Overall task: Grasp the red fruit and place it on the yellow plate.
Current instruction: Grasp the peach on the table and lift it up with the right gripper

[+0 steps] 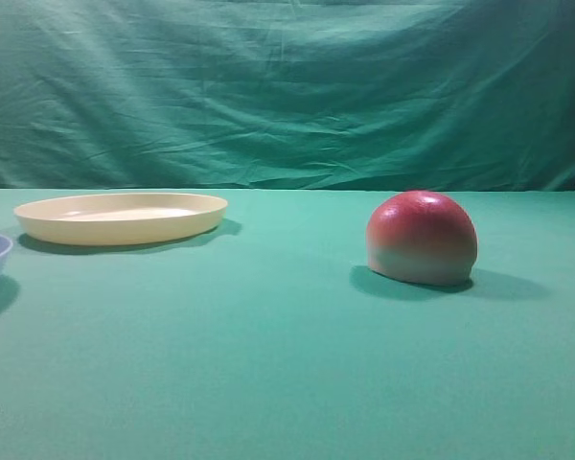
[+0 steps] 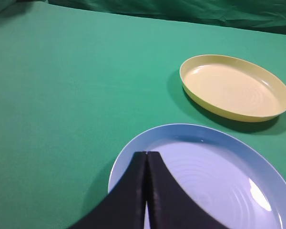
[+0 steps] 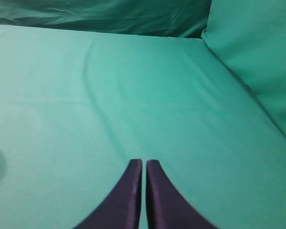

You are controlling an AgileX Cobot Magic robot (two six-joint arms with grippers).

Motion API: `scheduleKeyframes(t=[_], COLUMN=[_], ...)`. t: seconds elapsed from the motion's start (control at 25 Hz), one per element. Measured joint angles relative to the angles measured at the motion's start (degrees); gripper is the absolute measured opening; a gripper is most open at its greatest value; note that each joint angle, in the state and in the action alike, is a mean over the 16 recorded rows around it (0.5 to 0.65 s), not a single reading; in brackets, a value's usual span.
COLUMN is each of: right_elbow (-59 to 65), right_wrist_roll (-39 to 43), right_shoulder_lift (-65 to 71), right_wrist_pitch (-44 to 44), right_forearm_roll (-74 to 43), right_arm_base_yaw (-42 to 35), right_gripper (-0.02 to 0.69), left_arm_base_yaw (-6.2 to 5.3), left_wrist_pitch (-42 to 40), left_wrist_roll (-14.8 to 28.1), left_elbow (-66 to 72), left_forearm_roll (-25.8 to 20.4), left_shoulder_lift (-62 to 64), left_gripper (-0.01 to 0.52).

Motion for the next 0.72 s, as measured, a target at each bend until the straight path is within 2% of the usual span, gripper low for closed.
scheduleKeyframes(t=[0.72], right_elbow=[0.00], right_wrist_roll=[-0.02], right_shoulder_lift=[0.00], right_wrist_pitch=[0.00], right_forearm_roll=[-0.10], right_arm_base_yaw=[0.00], right_gripper=[0.000], left_arm_base_yaw=[0.00], left_wrist_pitch=[0.00], left_wrist_roll=[0.00], left_elbow=[0.00], left_forearm_roll=[0.00], left_shoulder_lift=[0.00], left_gripper=[0.000])
